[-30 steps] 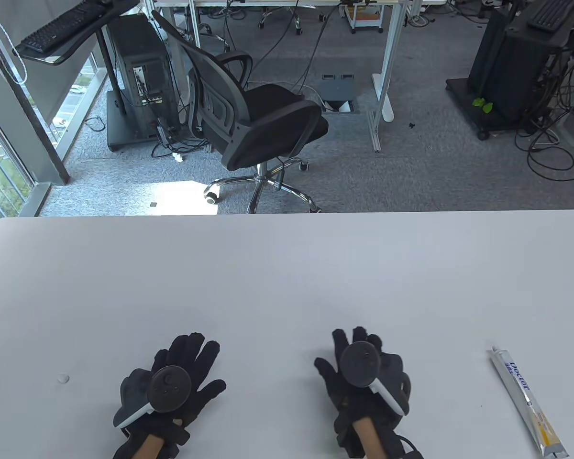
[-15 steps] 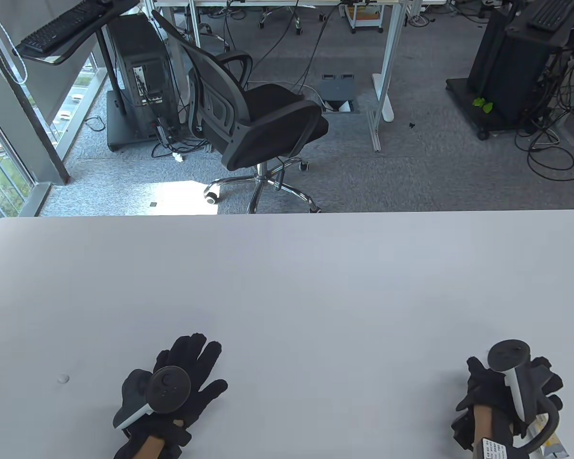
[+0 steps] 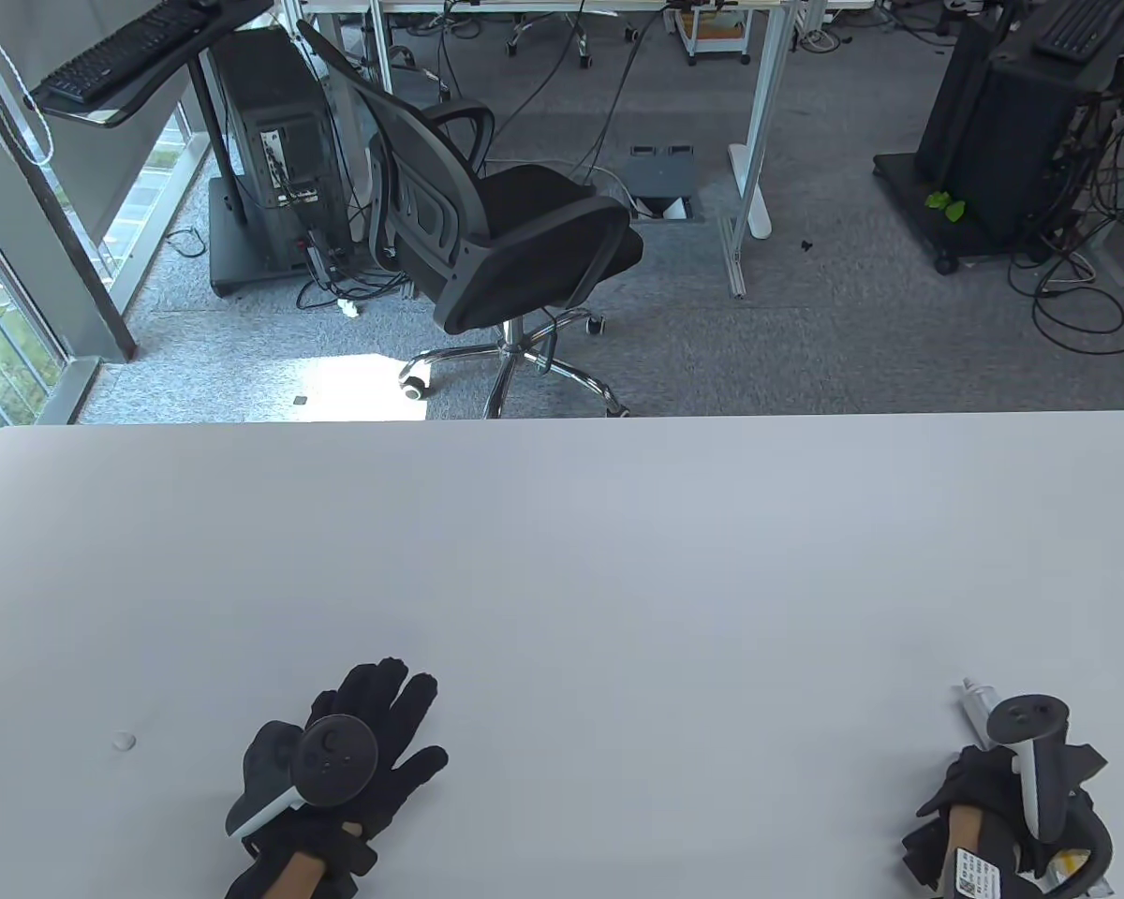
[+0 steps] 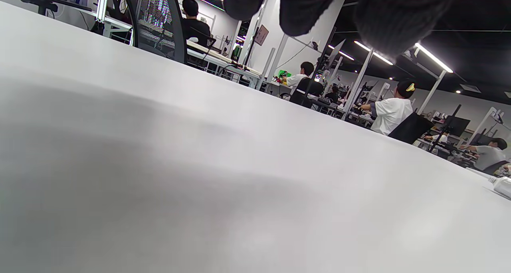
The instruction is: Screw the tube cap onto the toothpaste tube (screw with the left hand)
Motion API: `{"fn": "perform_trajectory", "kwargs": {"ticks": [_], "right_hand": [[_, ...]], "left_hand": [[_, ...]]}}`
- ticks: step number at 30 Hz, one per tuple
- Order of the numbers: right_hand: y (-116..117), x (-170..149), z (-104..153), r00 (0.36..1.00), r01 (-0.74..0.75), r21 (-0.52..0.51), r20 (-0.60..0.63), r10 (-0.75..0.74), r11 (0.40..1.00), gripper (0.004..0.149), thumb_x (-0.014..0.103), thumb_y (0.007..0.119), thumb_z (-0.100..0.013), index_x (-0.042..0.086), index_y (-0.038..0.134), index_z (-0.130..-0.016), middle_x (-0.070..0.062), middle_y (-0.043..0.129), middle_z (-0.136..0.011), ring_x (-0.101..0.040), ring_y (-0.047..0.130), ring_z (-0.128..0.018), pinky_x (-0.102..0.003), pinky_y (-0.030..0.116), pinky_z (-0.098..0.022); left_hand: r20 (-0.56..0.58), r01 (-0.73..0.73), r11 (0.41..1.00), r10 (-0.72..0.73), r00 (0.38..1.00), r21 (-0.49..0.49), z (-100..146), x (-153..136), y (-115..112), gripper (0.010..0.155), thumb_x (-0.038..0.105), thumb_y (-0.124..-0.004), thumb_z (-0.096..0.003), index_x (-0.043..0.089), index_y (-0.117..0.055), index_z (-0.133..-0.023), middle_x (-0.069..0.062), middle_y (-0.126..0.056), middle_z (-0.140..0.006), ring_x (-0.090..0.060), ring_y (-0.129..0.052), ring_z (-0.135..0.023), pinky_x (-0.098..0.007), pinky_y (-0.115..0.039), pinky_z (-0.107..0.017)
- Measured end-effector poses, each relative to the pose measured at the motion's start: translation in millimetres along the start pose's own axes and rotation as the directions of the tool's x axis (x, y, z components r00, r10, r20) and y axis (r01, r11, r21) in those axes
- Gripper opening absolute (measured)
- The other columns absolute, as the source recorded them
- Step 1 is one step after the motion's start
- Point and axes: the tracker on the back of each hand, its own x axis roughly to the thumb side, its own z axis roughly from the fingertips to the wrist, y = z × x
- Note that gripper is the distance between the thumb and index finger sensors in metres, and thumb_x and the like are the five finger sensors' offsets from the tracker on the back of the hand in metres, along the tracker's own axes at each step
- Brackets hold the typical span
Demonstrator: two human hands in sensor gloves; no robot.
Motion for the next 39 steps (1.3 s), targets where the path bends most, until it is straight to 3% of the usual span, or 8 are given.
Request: {"fn": "perform_trajectory", "kwargs": {"ticks": [8, 11, 13, 18, 24, 28, 35, 39], "right_hand": [[-0.5, -3.8, 1.8, 0.998, 0.056, -0.065, -0.013, -0.057, 0.996, 0.051, 0.026, 0.078, -0.055, 0.019, 0.055, -0.100, -0.016, 0.054, -0.103, -0.046, 0.054, -0.095, -0.073, 0.042, -0.068], [-3.6, 4.4, 14.6, 0.991, 0.100, -0.084, 0.093, -0.093, 0.991, 0.049, 0.024, 0.075, -0.056, 0.021, 0.052, -0.100, -0.019, 0.056, -0.106, -0.048, 0.058, -0.098, -0.072, 0.048, -0.065], [-7.8, 12.9, 22.9, 0.961, 0.187, 0.009, 0.205, -0.185, 0.982, 0.050, 0.025, 0.074, -0.056, 0.021, 0.052, -0.101, -0.020, 0.059, -0.104, -0.048, 0.063, -0.095, -0.071, 0.052, -0.064], [-20.0, 55.8, 73.4, 0.706, 0.456, 0.376, 0.399, -0.585, 0.806, 0.052, 0.023, 0.075, -0.056, 0.017, 0.051, -0.102, -0.026, 0.059, -0.099, -0.054, 0.060, -0.089, -0.073, 0.053, -0.059], [-34.1, 126.3, 201.9, 0.414, 0.309, 0.445, 0.732, -0.540, 0.840, 0.052, 0.026, 0.074, -0.057, 0.019, 0.050, -0.103, -0.025, 0.061, -0.099, -0.052, 0.063, -0.088, -0.072, 0.055, -0.060], [-13.5, 156.9, 265.8, 0.258, 0.187, 0.612, 0.724, -0.640, 0.768, 0.053, 0.025, 0.073, -0.057, 0.020, 0.049, -0.104, -0.025, 0.060, -0.099, -0.053, 0.062, -0.088, -0.072, 0.054, -0.060], [54.1, 171.1, 298.7, 0.292, -0.016, 0.649, 0.731, -0.617, 0.761, 0.053, 0.024, 0.074, -0.057, 0.018, 0.049, -0.104, -0.027, 0.060, -0.098, -0.054, 0.062, -0.087, -0.073, 0.052, -0.060], [67.2, 168.6, 297.5, 0.321, -0.189, 0.563, 0.810, -0.492, 0.804, 0.053, 0.025, 0.074, -0.058, 0.020, 0.049, -0.105, -0.027, 0.060, -0.098, -0.054, 0.062, -0.087, -0.072, 0.053, -0.060]], "left_hand": [[-0.003, -0.018, 1.000, 0.018, 1.000, -0.018, -0.7, -0.5, -1.0, 0.074, 0.064, -0.062, -0.0570, 0.032, -0.039, -0.120, -0.011, -0.031, -0.125, -0.038, -0.029, -0.114, -0.064, -0.030, -0.076], [-0.001, -0.032, 0.999, 0.032, 0.999, 0.001, 0.1, -0.4, 1.6, 0.074, 0.064, -0.062, -0.0572, 0.031, -0.040, -0.120, -0.011, -0.031, -0.125, -0.038, -0.029, -0.114, -0.064, -0.030, -0.075], [0.000, -0.030, 1.000, 0.030, 1.000, 0.003, 0.4, 0.7, 1.8, 0.074, 0.064, -0.062, -0.0573, 0.032, -0.040, -0.120, -0.011, -0.031, -0.125, -0.038, -0.030, -0.114, -0.064, -0.030, -0.076], [0.006, -0.026, 1.000, 0.026, 1.000, 0.001, 0.4, 2.4, 1.0, 0.074, 0.064, -0.062, -0.0572, 0.031, -0.041, -0.120, -0.011, -0.032, -0.125, -0.038, -0.030, -0.114, -0.064, -0.031, -0.076], [0.024, -0.064, 0.997, 0.063, 0.998, 0.043, -0.6, 3.0, 9.9, 0.073, 0.063, -0.062, -0.0573, 0.032, -0.042, -0.120, -0.011, -0.035, -0.124, -0.038, -0.034, -0.114, -0.065, -0.033, -0.076], [-0.009, -0.004, 0.995, 0.005, 1.000, 0.097, 4.3, -4.5, 40.4, 0.072, 0.063, -0.062, -0.0572, 0.032, -0.044, -0.119, -0.011, -0.042, -0.124, -0.037, -0.042, -0.114, -0.065, -0.038, -0.076], [-0.251, 0.189, 0.978, -0.161, 0.954, 0.092, 32.2, -76.9, 106.0, 0.070, 0.058, -0.071, -0.0557, 0.033, -0.049, -0.118, -0.009, -0.057, -0.120, -0.036, -0.059, -0.110, -0.064, -0.048, -0.076], [-0.423, 0.242, 0.970, -0.217, 0.880, 0.004, 45.2, -132.3, 109.8, 0.069, 0.052, -0.077, -0.0552, 0.035, -0.050, -0.117, -0.007, -0.059, -0.119, -0.034, -0.063, -0.109, -0.063, -0.049, -0.076]]}}
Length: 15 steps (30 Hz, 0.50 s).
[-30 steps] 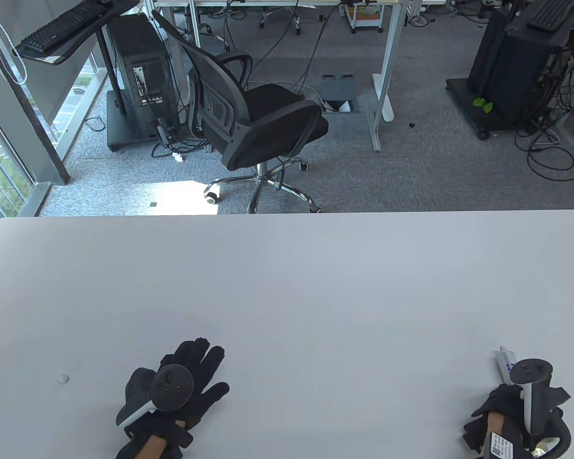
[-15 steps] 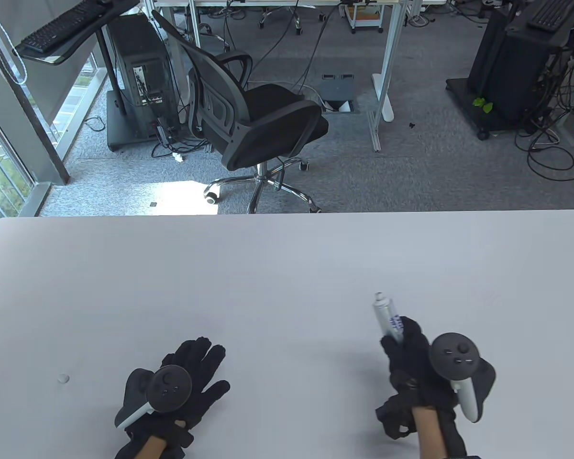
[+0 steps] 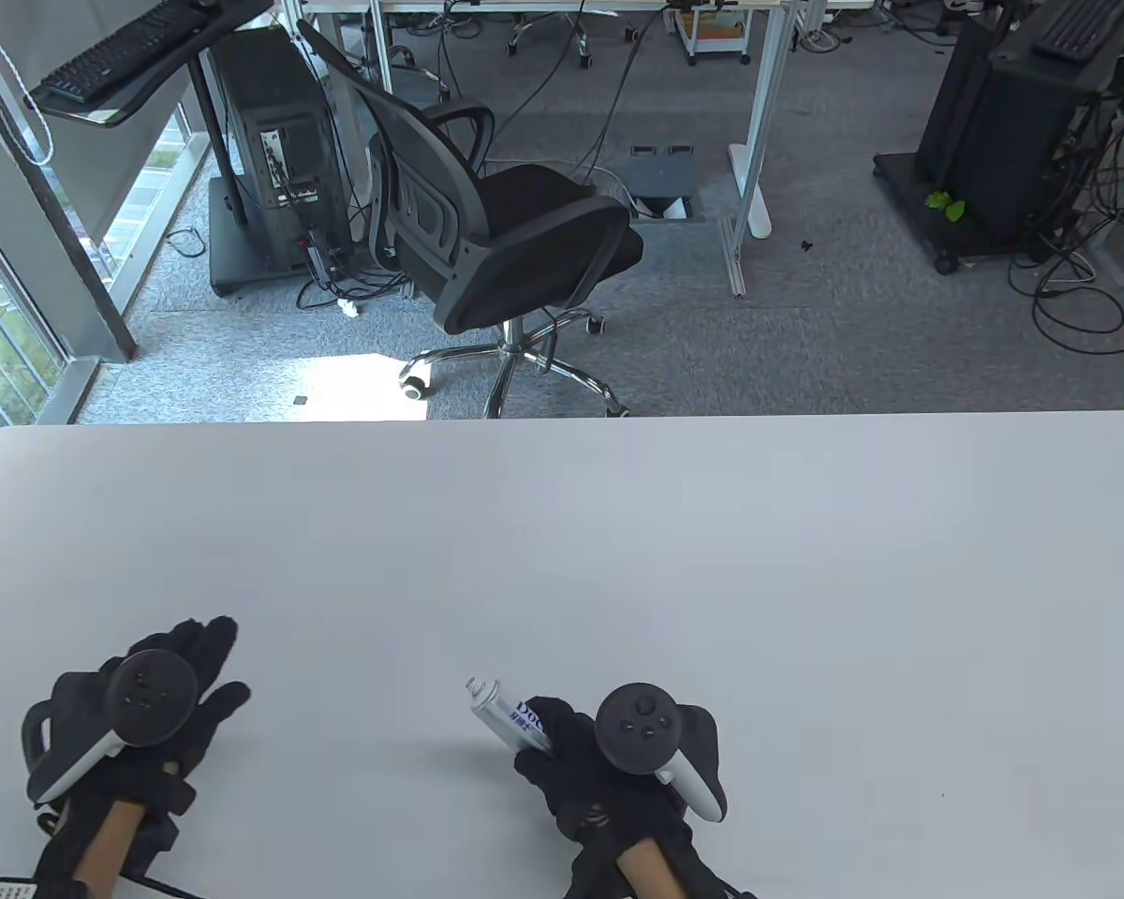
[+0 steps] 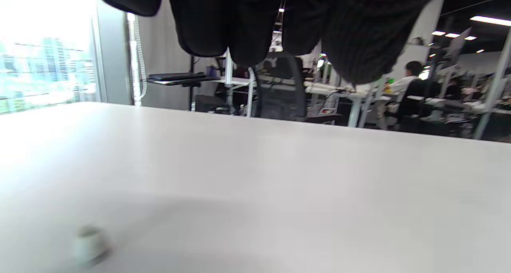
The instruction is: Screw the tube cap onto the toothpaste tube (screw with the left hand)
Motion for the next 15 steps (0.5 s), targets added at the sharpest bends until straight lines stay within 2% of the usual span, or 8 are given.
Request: {"fn": "perform_trajectory", "kwargs": {"ticks": [5, 7, 9, 12, 13, 15], "right_hand": [[-1.8, -0.6, 0.0, 0.999, -0.050, 0.003, -0.006, 0.050, 0.999, 0.053, 0.025, 0.073, -0.058, 0.020, 0.049, -0.105, -0.026, 0.060, -0.098, -0.054, 0.062, -0.087, -0.072, 0.053, -0.061], [-2.6, -1.6, 0.4, 0.999, -0.032, 0.002, -0.007, 0.032, 0.999, 0.053, 0.025, 0.074, -0.058, 0.020, 0.049, -0.105, -0.026, 0.061, -0.098, -0.054, 0.062, -0.087, -0.072, 0.053, -0.060], [-1.8, -2.8, 0.3, 1.000, -0.030, 0.015, -0.006, 0.030, 0.999, 0.053, 0.024, 0.074, -0.058, 0.020, 0.049, -0.105, -0.027, 0.060, -0.098, -0.054, 0.062, -0.087, -0.072, 0.053, -0.060], [0.3, -3.1, -0.3, 0.999, -0.046, 0.028, -0.007, 0.047, 0.999, 0.053, 0.024, 0.074, -0.058, 0.020, 0.049, -0.105, -0.027, 0.061, -0.098, -0.054, 0.062, -0.087, -0.072, 0.053, -0.060], [0.9, -2.8, -0.5, 0.999, -0.053, 0.030, -0.006, 0.053, 0.998, 0.053, 0.024, 0.074, -0.058, 0.020, 0.049, -0.105, -0.027, 0.061, -0.098, -0.054, 0.062, -0.087, -0.072, 0.053, -0.060], [1.3, -2.0, -0.5, 0.998, -0.057, 0.029, -0.003, 0.057, 0.998, 0.053, 0.025, 0.074, -0.058, 0.020, 0.049, -0.105, -0.026, 0.061, -0.098, -0.054, 0.062, -0.087, -0.072, 0.053, -0.060]], "left_hand": [[-0.185, 0.092, 0.974, -0.131, 0.974, -0.205, -13.2, -45.2, -44.2, 0.070, 0.047, -0.079, -0.0551, 0.035, -0.047, -0.117, -0.007, -0.056, -0.119, -0.034, -0.059, -0.110, -0.064, -0.044, -0.077], [-0.199, 0.067, 0.963, -0.122, 0.972, -0.261, -15.5, -50.8, -57.4, 0.070, 0.046, -0.080, -0.0550, 0.035, -0.048, -0.117, -0.007, -0.059, -0.118, -0.033, -0.061, -0.108, -0.063, -0.045, -0.077], [-0.214, 0.068, 0.963, -0.127, 0.969, -0.261, -18.5, -51.8, -67.6, 0.069, 0.045, -0.080, -0.0552, 0.035, -0.050, -0.116, -0.006, -0.063, -0.116, -0.033, -0.065, -0.106, -0.063, -0.047, -0.077], [-0.237, 0.136, 0.947, -0.209, 0.949, -0.292, -23.8, -52.5, -78.5, 0.065, 0.043, -0.080, -0.0553, 0.034, -0.055, -0.114, -0.005, -0.065, -0.114, -0.031, -0.069, -0.104, -0.062, -0.050, -0.076], [-0.244, 0.148, 0.948, -0.220, 0.945, -0.283, -24.9, -52.1, -78.6, 0.063, 0.044, -0.077, -0.0558, 0.035, -0.054, -0.114, -0.005, -0.064, -0.114, -0.030, -0.071, -0.102, -0.061, -0.052, -0.075], [-0.262, 0.148, 0.959, -0.211, 0.942, -0.240, -27.1, -49.1, -78.4, 0.059, 0.041, -0.080, -0.0554, 0.032, -0.063, -0.111, -0.006, -0.073, -0.107, -0.030, -0.080, -0.093, -0.060, -0.057, -0.073]]}}
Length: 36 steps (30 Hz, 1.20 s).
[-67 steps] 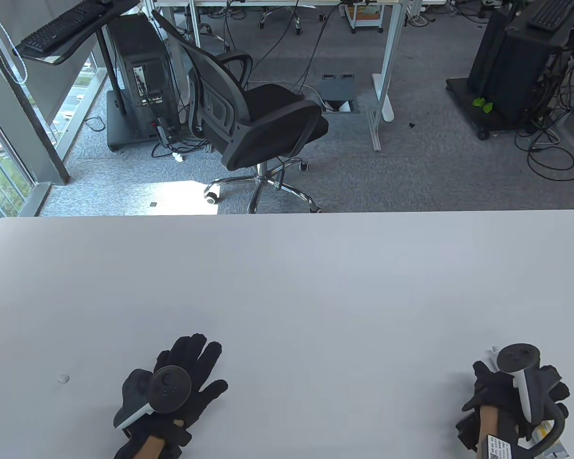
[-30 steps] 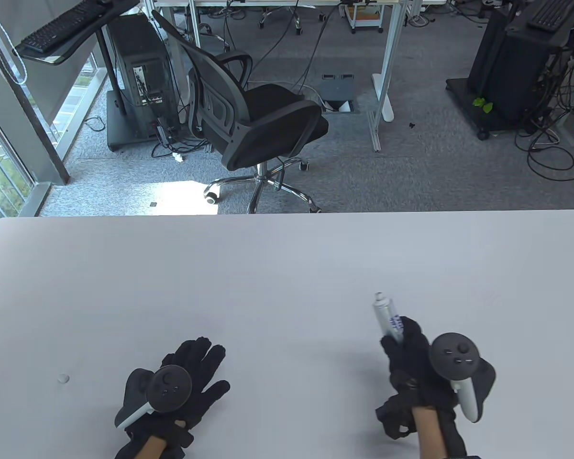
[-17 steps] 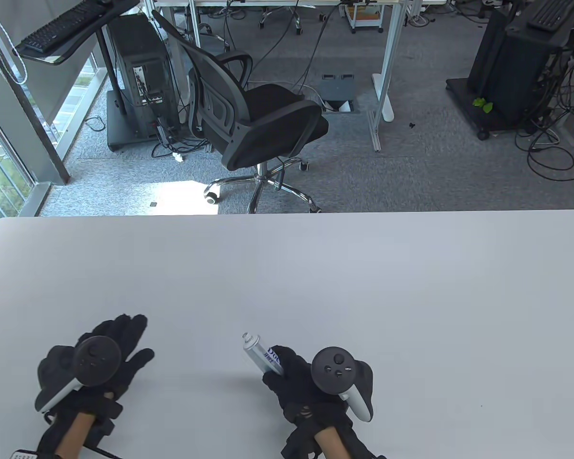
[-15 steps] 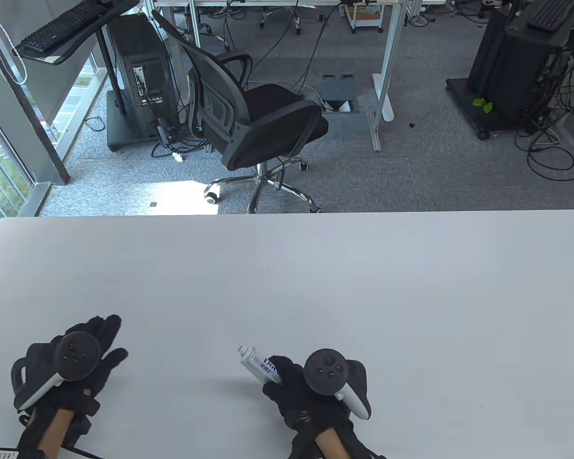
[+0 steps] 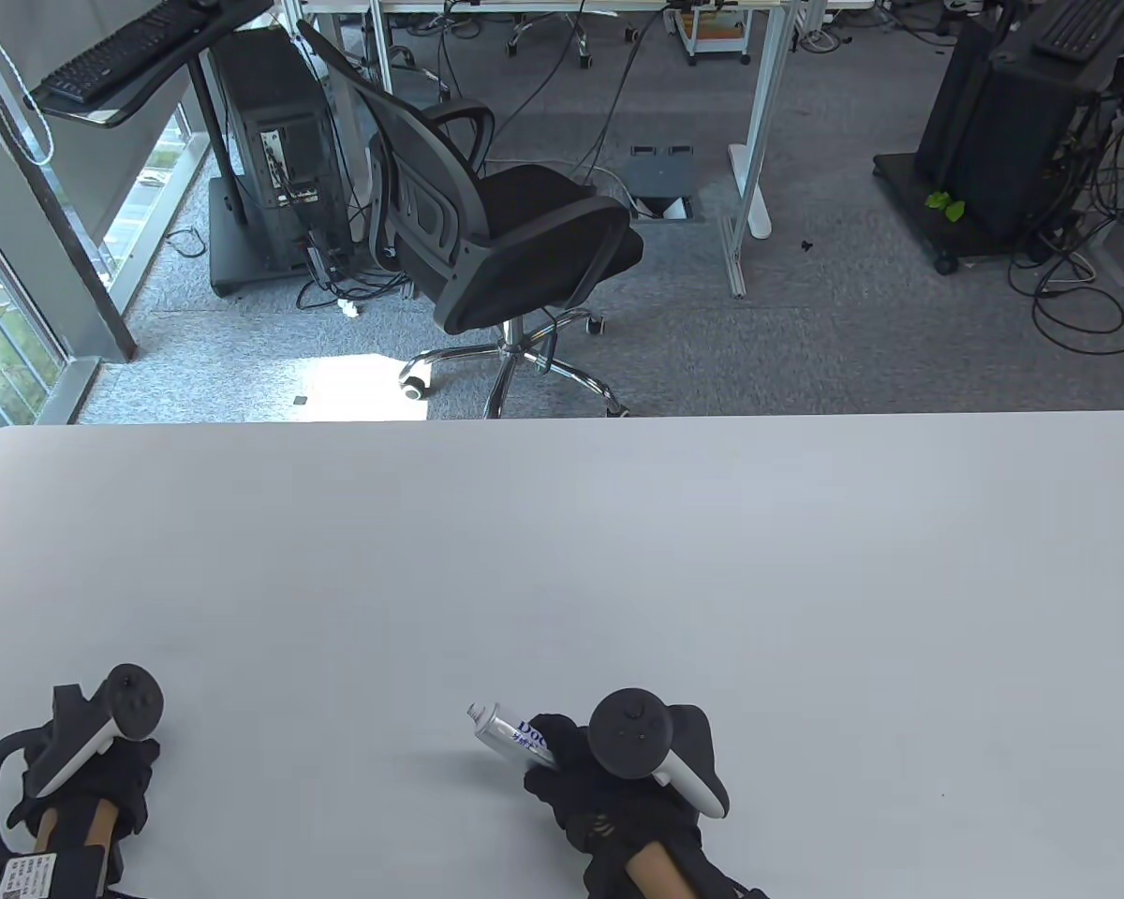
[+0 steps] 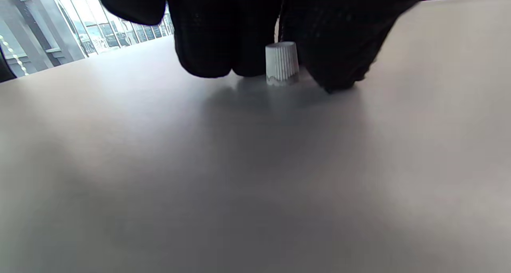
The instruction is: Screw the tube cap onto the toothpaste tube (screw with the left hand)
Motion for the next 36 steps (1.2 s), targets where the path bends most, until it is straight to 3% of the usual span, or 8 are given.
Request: {"fn": "perform_trajectory", "kwargs": {"ticks": [4, 9, 12, 14, 17, 20, 25, 36], "right_hand": [[0.4, 0.7, -0.5, 1.000, 0.006, -0.002, 0.010, -0.006, 1.000, 0.053, 0.024, 0.074, -0.058, 0.020, 0.049, -0.105, -0.026, 0.061, -0.098, -0.054, 0.062, -0.087, -0.072, 0.053, -0.060], [2.3, 1.4, -1.3, 1.000, 0.008, 0.000, 0.027, -0.008, 1.000, 0.053, 0.025, 0.074, -0.058, 0.020, 0.050, -0.105, -0.026, 0.061, -0.098, -0.054, 0.062, -0.087, -0.072, 0.053, -0.060], [5.2, 3.5, -0.1, 0.999, 0.023, 0.028, 0.029, -0.024, 0.999, 0.053, 0.024, 0.074, -0.058, 0.020, 0.050, -0.105, -0.026, 0.061, -0.098, -0.054, 0.062, -0.087, -0.072, 0.053, -0.060], [6.5, 6.4, 2.4, 0.998, 0.040, 0.041, 0.051, -0.042, 0.998, 0.053, 0.024, 0.074, -0.058, 0.020, 0.050, -0.105, -0.027, 0.061, -0.098, -0.054, 0.062, -0.087, -0.072, 0.053, -0.060], [7.3, 11.8, 5.8, 0.996, 0.047, 0.048, 0.079, -0.051, 0.998, 0.053, 0.024, 0.074, -0.058, 0.020, 0.050, -0.105, -0.027, 0.061, -0.098, -0.054, 0.063, -0.087, -0.072, 0.054, -0.060], [11.2, 15.7, 7.7, 0.998, 0.013, 0.081, 0.067, -0.019, 0.997, 0.053, 0.024, 0.074, -0.058, 0.019, 0.050, -0.105, -0.027, 0.061, -0.098, -0.054, 0.063, -0.087, -0.072, 0.053, -0.060], [17.7, 16.4, 5.8, 0.998, -0.029, 0.117, 0.051, 0.023, 0.993, 0.053, 0.027, 0.073, -0.058, 0.019, 0.050, -0.105, -0.027, 0.061, -0.098, -0.054, 0.063, -0.086, -0.072, 0.054, -0.060], [25.3, 17.6, 3.4, 0.999, -0.012, 0.179, 0.048, 0.003, 0.984, 0.053, 0.027, 0.073, -0.058, 0.019, 0.050, -0.105, -0.028, 0.062, -0.097, -0.054, 0.064, -0.085, -0.072, 0.054, -0.060]], "left_hand": [[0.044, 0.074, 0.997, -0.075, 0.996, 0.028, 4.1, 11.0, 6.4, 0.051, 0.037, -0.084, -0.0532, 0.029, -0.075, -0.102, -0.004, -0.086, -0.094, -0.025, -0.092, -0.077, -0.056, -0.066, -0.069], [0.339, -0.208, 0.971, 0.156, 0.928, 0.122, 43.9, 60.8, 43.6, 0.046, 0.041, -0.082, -0.0528, 0.027, -0.081, -0.097, -0.005, -0.093, -0.086, -0.024, -0.097, -0.068, -0.055, -0.070, -0.065], [0.533, -0.462, 0.879, 0.339, 0.776, 0.114, 79.1, 95.5, 68.8, 0.046, 0.043, -0.079, -0.0536, 0.026, -0.081, -0.097, -0.004, -0.094, -0.084, -0.023, -0.098, -0.066, -0.055, -0.071, -0.064], [0.635, -0.660, 0.750, 0.495, 0.593, 0.031, 101.8, 118.0, 76.2, 0.046, 0.043, -0.078, -0.0542, 0.026, -0.082, -0.096, -0.005, -0.095, -0.082, -0.023, -0.099, -0.065, -0.055, -0.072, -0.064], [0.665, -0.787, 0.609, 0.629, 0.402, -0.100, 115.1, 142.0, 63.0, 0.044, 0.042, -0.076, -0.0550, 0.024, -0.083, -0.095, -0.006, -0.096, -0.080, -0.024, -0.099, -0.062, -0.055, -0.072, -0.063], [0.640, -0.807, 0.547, 0.706, 0.303, -0.223, 116.6, 158.6, 44.3, 0.044, 0.042, -0.076, -0.0552, 0.022, -0.084, -0.094, -0.007, -0.096, -0.077, -0.024, -0.099, -0.059, -0.056, -0.072, -0.061], [0.645, -0.760, 0.557, 0.724, 0.246, -0.336, 117.4, 163.4, 34.4, 0.044, 0.042, -0.074, -0.0559, 0.022, -0.083, -0.095, -0.007, -0.096, -0.077, -0.024, -0.098, -0.059, -0.055, -0.072, -0.062], [0.712, -0.744, 0.614, 0.644, 0.280, -0.264, 123.7, 164.9, 34.4, 0.045, 0.041, -0.077, -0.0551, 0.023, -0.082, -0.095, -0.006, -0.094, -0.080, -0.025, -0.097, -0.063, -0.056, -0.070, -0.064]]}}
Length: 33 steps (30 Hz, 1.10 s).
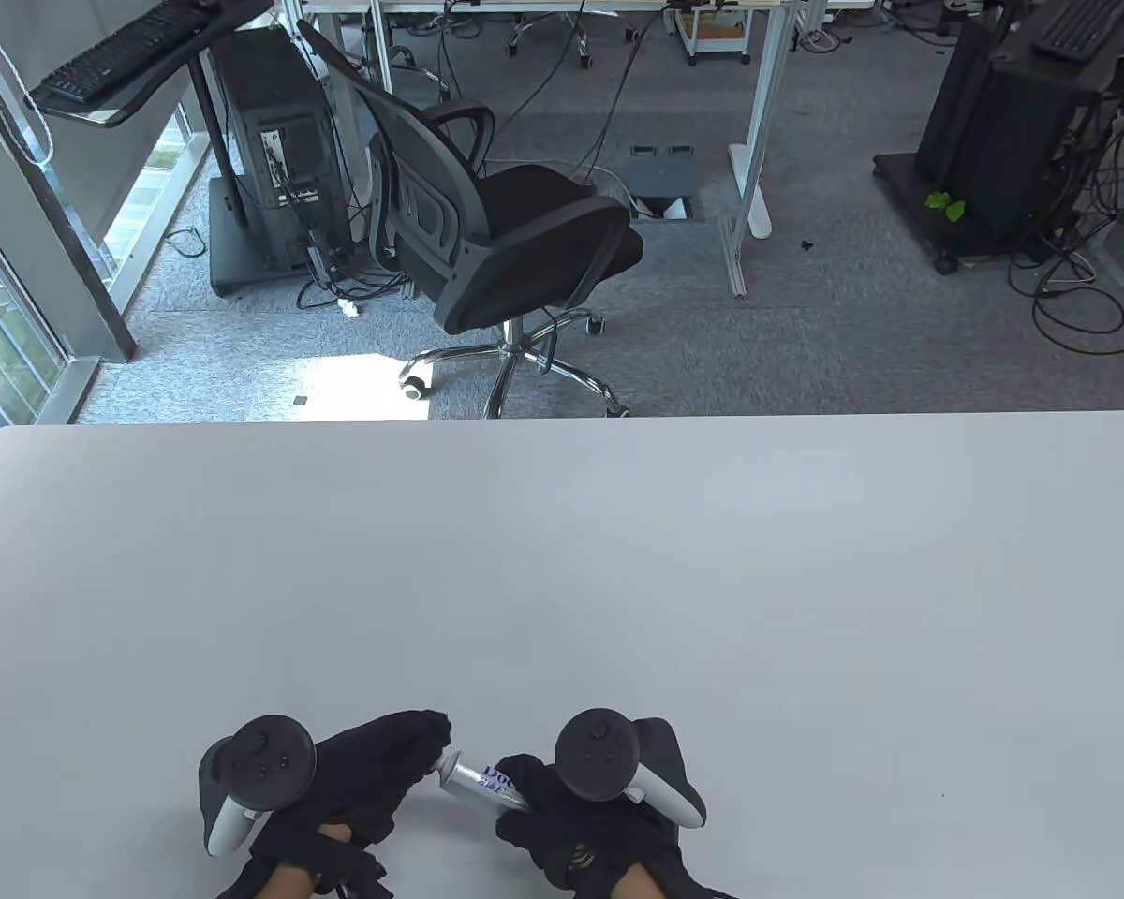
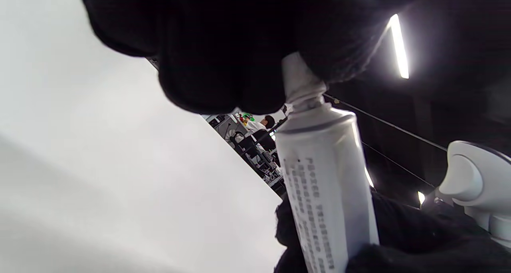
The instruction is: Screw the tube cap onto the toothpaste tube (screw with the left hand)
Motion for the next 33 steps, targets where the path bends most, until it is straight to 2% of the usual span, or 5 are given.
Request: {"fn": "perform_trajectory", "kwargs": {"ticks": [8, 11, 18, 27, 33], "right_hand": [[-2.7, -1.8, 0.1, 1.000, -0.004, -0.009, -0.004, 0.003, 1.000, 0.053, 0.026, 0.073, -0.058, 0.020, 0.050, -0.105, -0.027, 0.062, -0.097, -0.055, 0.063, -0.086, -0.073, 0.053, -0.060], [-3.6, -2.3, 0.0, 0.999, 0.035, -0.008, 0.009, -0.035, 0.999, 0.053, 0.026, 0.073, -0.058, 0.020, 0.050, -0.106, -0.027, 0.062, -0.097, -0.054, 0.063, -0.086, -0.072, 0.054, -0.060], [-3.4, -1.8, 0.6, 1.000, 0.020, -0.015, 0.008, -0.020, 1.000, 0.053, 0.026, 0.073, -0.058, 0.020, 0.050, -0.105, -0.027, 0.061, -0.097, -0.055, 0.063, -0.086, -0.072, 0.053, -0.060], [-3.8, -3.1, 0.3, 1.000, 0.023, -0.015, 0.006, -0.023, 1.000, 0.053, 0.026, 0.073, -0.058, 0.020, 0.049, -0.106, -0.027, 0.061, -0.098, -0.054, 0.063, -0.086, -0.072, 0.053, -0.060], [-3.6, -2.8, -0.1, 1.000, 0.022, -0.010, 0.009, -0.022, 1.000, 0.053, 0.026, 0.073, -0.058, 0.020, 0.050, -0.105, -0.027, 0.061, -0.098, -0.055, 0.063, -0.086, -0.073, 0.053, -0.060]], "left_hand": [[0.085, -0.026, 0.999, 0.030, 0.996, -0.038, -0.4, 4.3, 0.4, 0.048, 0.031, -0.080, -0.0543, 0.028, -0.077, -0.102, -0.004, -0.087, -0.096, -0.026, -0.093, -0.080, -0.058, -0.066, -0.068], [0.051, -0.023, 1.000, 0.024, 0.998, -0.019, 1.6, 1.9, 2.5, 0.058, 0.049, -0.077, -0.0558, 0.025, -0.069, -0.108, -0.009, -0.083, -0.101, -0.030, -0.091, -0.084, -0.058, -0.065, -0.068], [-0.017, 0.007, 1.000, -0.007, 1.000, 0.023, 2.4, -4.3, 4.6, 0.048, 0.053, -0.075, -0.0558, 0.021, -0.087, -0.089, -0.007, -0.098, -0.075, -0.026, -0.099, -0.058, -0.055, -0.074, -0.059], [0.002, -0.001, 1.000, 0.001, 1.000, 0.012, 2.4, -3.9, 4.5, 0.057, 0.054, -0.076, -0.0552, 0.022, -0.077, -0.102, -0.009, -0.090, -0.089, -0.029, -0.095, -0.071, -0.057, -0.069, -0.064], [-0.013, 0.013, 1.000, -0.013, 1.000, -0.009, 1.0, -4.8, 3.3, 0.049, 0.052, -0.074, -0.0561, 0.020, -0.085, -0.092, -0.008, -0.097, -0.076, -0.026, -0.098, -0.059, -0.056, -0.073, -0.060]]}}
